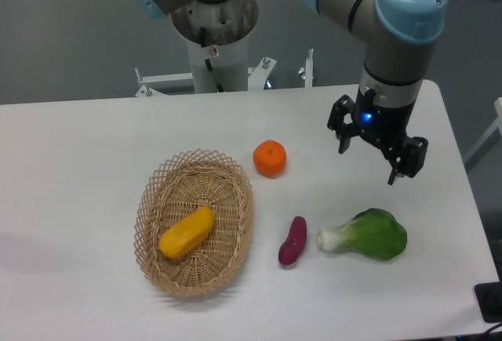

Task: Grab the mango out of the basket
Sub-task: 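Move the open gripper over the wicker basket toward the yellow mango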

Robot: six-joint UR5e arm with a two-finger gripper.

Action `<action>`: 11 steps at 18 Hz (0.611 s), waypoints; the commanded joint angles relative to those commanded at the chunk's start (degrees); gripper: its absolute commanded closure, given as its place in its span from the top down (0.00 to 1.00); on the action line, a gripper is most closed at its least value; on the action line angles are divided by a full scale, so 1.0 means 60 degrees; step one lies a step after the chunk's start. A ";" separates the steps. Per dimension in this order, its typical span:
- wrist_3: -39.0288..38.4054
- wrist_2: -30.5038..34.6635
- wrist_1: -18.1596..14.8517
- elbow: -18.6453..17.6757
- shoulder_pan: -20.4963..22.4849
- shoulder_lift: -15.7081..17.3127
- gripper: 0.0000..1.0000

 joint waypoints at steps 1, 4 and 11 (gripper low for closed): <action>0.0000 0.0000 0.0000 -0.0058 -0.0015 0.0014 1.00; -0.0058 -0.0015 0.0029 -0.0322 -0.0073 0.0015 1.00; -0.0774 -0.0015 0.0571 -0.1346 -0.0526 0.0541 1.00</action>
